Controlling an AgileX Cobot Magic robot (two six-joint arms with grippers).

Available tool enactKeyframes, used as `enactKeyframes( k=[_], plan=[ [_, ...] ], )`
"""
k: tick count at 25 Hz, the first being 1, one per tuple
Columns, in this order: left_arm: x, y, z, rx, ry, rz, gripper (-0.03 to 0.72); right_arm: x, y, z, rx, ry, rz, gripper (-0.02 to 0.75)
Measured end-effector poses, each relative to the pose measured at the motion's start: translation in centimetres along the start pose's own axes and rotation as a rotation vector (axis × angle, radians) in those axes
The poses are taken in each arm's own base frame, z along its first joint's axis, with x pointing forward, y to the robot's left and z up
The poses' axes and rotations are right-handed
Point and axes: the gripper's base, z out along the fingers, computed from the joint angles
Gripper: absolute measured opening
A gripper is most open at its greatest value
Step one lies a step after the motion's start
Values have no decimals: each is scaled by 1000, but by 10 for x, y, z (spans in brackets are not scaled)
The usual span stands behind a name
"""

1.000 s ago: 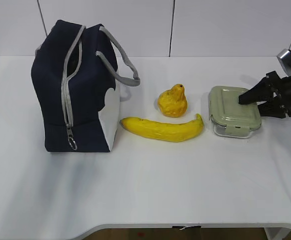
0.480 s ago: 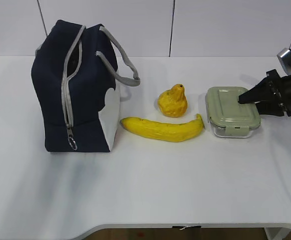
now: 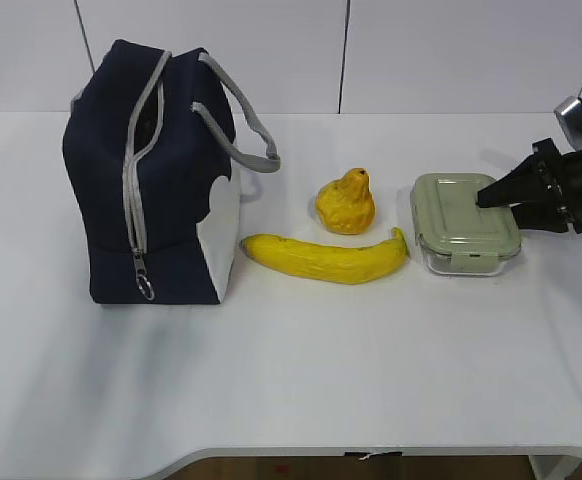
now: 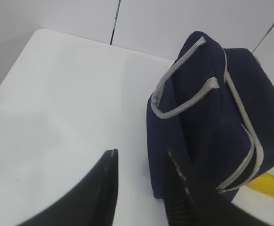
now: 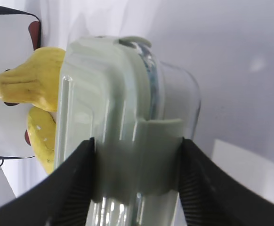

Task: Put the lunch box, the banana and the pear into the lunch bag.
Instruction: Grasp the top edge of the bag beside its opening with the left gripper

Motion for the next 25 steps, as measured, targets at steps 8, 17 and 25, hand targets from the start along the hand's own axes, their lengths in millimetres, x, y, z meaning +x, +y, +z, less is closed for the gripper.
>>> enactKeyframes(
  k=[8, 17, 25],
  plan=[
    [0, 0, 0, 0, 0, 0, 248, 0, 0, 0, -3, -3, 44, 400],
    [0, 0, 0, 0, 0, -1, 248, -3, 6, -6, 24, -19, 57, 400],
    [2, -1, 9, 15, 35, -62, 248, -9, 33, -26, 37, -64, 57, 399]
  ],
)
